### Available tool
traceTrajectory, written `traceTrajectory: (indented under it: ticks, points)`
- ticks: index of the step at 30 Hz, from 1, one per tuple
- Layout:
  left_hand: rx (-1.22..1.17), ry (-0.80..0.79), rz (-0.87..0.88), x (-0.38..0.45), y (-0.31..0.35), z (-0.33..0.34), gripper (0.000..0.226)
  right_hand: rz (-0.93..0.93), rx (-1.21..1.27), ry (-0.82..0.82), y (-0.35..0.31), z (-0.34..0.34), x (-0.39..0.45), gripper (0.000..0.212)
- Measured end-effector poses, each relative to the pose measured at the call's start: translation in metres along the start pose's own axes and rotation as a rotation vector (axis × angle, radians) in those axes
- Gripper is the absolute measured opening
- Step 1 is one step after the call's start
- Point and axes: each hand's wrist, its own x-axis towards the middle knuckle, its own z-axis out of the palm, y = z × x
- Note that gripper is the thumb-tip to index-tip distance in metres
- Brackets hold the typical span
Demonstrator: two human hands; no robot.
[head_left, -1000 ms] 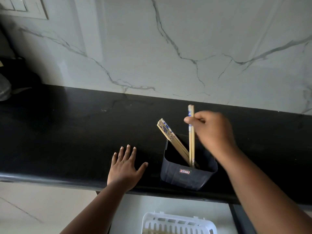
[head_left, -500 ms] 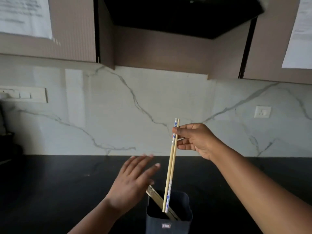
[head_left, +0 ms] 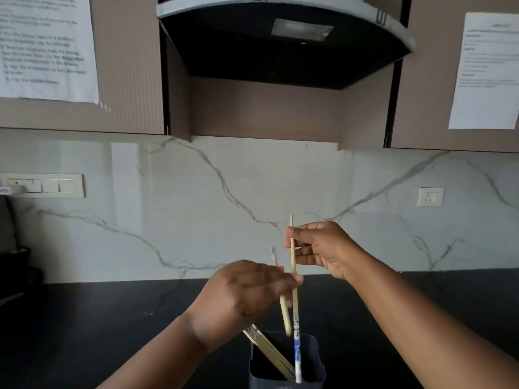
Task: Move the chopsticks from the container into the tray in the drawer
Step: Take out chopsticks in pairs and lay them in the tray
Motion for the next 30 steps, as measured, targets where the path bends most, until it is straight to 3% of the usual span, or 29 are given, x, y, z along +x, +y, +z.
traceTrajectory:
  ticks: [1,5,7,22,30]
  points:
    - [-0.097,0.020,-0.152,0.006,0.002,-0.003,0.029,0.000,0.010,0.002,0.001,-0.002,-0.001,0.014]
    - [-0.706,0.059,-1.097,0.038,-0.002,-0.010,0.025,-0.093,0.013,-0.051,-0.001,0.000,-0.009,0.024]
    - [-0.795,0.008,-1.254,0.046,-0.010,-0.008,0.017,-0.138,0.023,-0.087,-0.002,0.005,-0.012,0.026]
    - [-0.730,-0.167,-1.345,0.031,-0.020,0.027,0.016,-0.141,0.026,-0.023,0.024,0.020,-0.009,0.012]
    - [-0.764,-0.145,-1.341,0.020,-0.020,0.039,0.006,-0.070,0.019,-0.050,0.036,0.017,-0.008,0.015]
